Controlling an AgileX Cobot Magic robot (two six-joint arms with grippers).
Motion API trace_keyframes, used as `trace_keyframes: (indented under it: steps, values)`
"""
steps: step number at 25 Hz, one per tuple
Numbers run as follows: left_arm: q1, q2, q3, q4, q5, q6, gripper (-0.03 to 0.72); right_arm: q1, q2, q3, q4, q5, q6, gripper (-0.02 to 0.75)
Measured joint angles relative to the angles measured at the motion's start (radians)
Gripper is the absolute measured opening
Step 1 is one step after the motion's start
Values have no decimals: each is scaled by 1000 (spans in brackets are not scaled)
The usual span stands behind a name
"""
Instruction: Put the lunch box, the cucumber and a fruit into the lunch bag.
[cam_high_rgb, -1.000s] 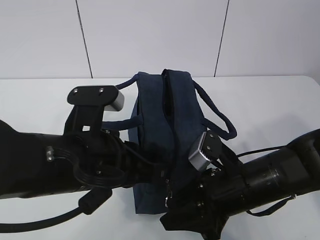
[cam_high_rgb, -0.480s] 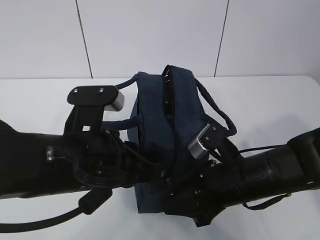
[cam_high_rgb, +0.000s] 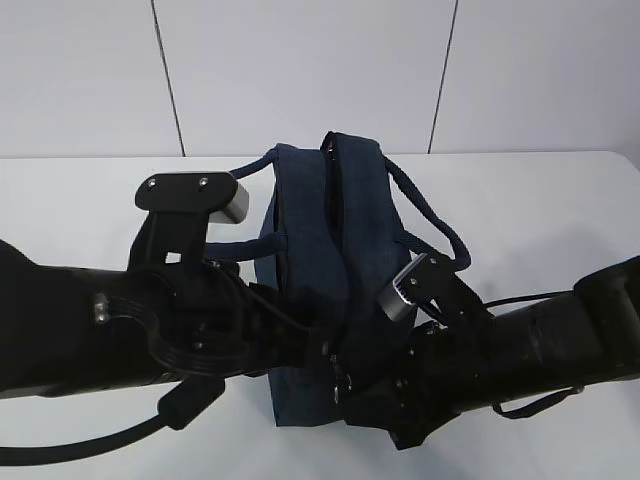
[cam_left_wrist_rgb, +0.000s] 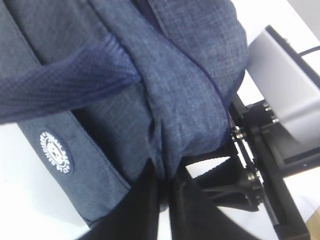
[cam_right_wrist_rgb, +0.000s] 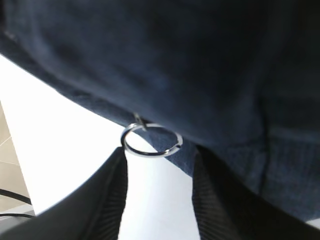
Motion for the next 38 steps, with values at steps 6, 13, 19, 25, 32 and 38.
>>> trace_keyframes:
  steps: [6,13,19,25,32,38]
  values:
    - [0,0,0,0,0,0,3,0,28,0,4,41,0,316]
    - [0,0,0,0,-4,0,3,0,49,-28,4,56,4,316]
    - [0,0,0,0,-8,0,3,0,49,-59,-1,74,4,316]
    - [0,2,0,0,-8,0,3,0,49,-64,-1,115,4,316]
    - [0,2,0,0,-10,0,3,0,55,-64,-1,189,2,316]
    - [0,4,0,0,-10,0,3,0,94,-65,3,208,-1,316]
